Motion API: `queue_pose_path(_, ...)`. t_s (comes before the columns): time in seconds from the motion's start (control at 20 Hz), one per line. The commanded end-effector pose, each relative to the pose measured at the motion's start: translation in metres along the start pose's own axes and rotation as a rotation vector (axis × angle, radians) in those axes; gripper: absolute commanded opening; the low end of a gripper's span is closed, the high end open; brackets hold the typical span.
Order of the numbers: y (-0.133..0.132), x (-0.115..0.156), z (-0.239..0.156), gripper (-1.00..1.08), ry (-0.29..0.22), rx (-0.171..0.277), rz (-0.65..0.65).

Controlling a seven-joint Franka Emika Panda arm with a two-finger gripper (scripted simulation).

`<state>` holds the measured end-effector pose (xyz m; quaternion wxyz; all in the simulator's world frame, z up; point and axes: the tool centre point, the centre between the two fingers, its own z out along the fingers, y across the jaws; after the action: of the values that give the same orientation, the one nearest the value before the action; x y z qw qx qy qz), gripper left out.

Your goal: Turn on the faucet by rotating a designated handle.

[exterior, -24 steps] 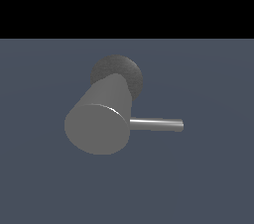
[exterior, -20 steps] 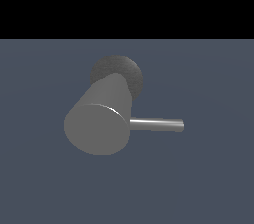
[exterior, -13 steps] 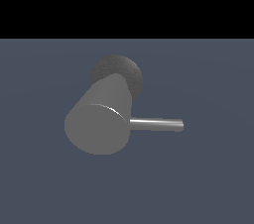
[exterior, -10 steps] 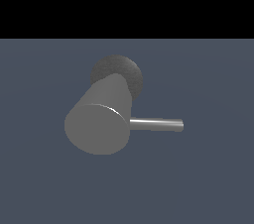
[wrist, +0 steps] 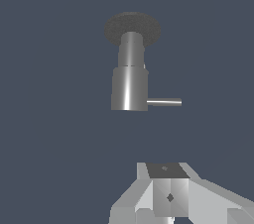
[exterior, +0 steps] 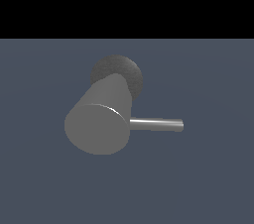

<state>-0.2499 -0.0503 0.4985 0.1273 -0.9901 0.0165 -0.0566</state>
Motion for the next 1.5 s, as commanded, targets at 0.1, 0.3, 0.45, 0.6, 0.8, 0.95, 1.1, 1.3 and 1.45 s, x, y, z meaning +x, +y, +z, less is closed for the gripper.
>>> queue_pose_path(0.1, 0.003, 0.004, -0.012, -1.0, 0.085, 0.153, -0.01)
queue_pose_path(0.3, 0.01, 0.008, -0.026, -1.0, 0.179, 0.312, -0.015)
queue_pose_path(0.45, 0.017, 0.011, -0.037, -1.0, 0.252, 0.429, -0.014)
queue_pose_path(0.6, 0.026, 0.014, -0.048, -1.0, 0.326, 0.546, -0.009)
queue_pose_path(0.8, 0.042, 0.017, -0.062, -1.0, 0.426, 0.698, 0.007)
queue_pose_path(0.95, 0.056, 0.02, -0.072, -1.0, 0.501, 0.811, 0.026)
queue_pose_path(1.1, 0.073, 0.022, -0.079, -1.0, 0.575, 0.922, 0.052)
queue_pose_path(1.3, 0.1, 0.025, -0.086, -1.0, 0.671, 1.067, 0.099)
queue_pose_path(1.45, 0.121, 0.027, -0.087, -1.0, 0.74, 1.173, 0.145)
